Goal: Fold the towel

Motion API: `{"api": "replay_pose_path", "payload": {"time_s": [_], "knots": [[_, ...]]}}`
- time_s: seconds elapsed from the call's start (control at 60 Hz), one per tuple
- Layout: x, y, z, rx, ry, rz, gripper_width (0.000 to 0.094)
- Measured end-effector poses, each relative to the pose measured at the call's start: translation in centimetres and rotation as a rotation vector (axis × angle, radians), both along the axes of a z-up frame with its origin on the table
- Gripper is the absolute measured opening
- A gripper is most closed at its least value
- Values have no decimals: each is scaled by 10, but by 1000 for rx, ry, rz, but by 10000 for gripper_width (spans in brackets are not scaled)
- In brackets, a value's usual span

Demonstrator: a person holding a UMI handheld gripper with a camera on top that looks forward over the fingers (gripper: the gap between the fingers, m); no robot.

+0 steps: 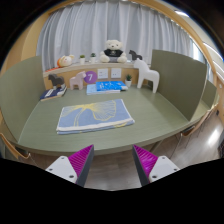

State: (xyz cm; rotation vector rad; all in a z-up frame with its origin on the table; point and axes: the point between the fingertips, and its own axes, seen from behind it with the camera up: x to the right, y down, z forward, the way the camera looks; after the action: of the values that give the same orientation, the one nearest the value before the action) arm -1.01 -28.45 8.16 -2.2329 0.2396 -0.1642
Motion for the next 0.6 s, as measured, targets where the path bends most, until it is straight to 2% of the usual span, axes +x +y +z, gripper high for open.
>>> {"api": "replay_pose_path", "payload": {"time_s": [0.333, 0.5, 0.6], "knots": [[-160, 165, -40, -17, 67, 256, 782], [-196, 231, -65, -59, 41, 301, 764], [-207, 249, -87, -99, 40, 305, 692]]}}
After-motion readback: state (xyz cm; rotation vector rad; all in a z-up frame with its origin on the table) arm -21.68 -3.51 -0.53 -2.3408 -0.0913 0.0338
